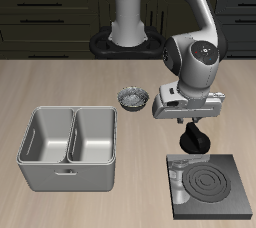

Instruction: Turn on the flat stove

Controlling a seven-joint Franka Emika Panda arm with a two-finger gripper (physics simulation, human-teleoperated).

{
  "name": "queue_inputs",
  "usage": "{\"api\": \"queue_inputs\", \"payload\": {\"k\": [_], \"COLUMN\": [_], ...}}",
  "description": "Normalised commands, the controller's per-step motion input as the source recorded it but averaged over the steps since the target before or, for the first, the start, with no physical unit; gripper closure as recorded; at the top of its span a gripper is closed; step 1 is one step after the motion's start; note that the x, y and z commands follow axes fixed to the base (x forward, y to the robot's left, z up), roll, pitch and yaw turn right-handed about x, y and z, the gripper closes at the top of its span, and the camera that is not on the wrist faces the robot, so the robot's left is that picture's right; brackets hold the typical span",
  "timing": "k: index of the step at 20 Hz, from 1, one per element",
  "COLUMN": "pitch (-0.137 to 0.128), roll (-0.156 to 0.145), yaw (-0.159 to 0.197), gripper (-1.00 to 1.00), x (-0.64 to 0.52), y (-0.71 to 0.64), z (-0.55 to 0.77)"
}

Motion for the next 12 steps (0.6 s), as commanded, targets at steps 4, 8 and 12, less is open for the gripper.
{"api": "queue_inputs", "payload": {"k": [4, 8, 12], "pitch": [-0.117, -0.103, -0.057], "roll": [-0.050, -0.079, 0.014], "yaw": [0.048, 0.034, -0.007], "gripper": [1.00, 1.00, 1.00], "x": [0.11, -0.03, -0.27], "y": [-0.92, -0.82, -0.05], "z": [1.01, 0.90, 0.54]}}
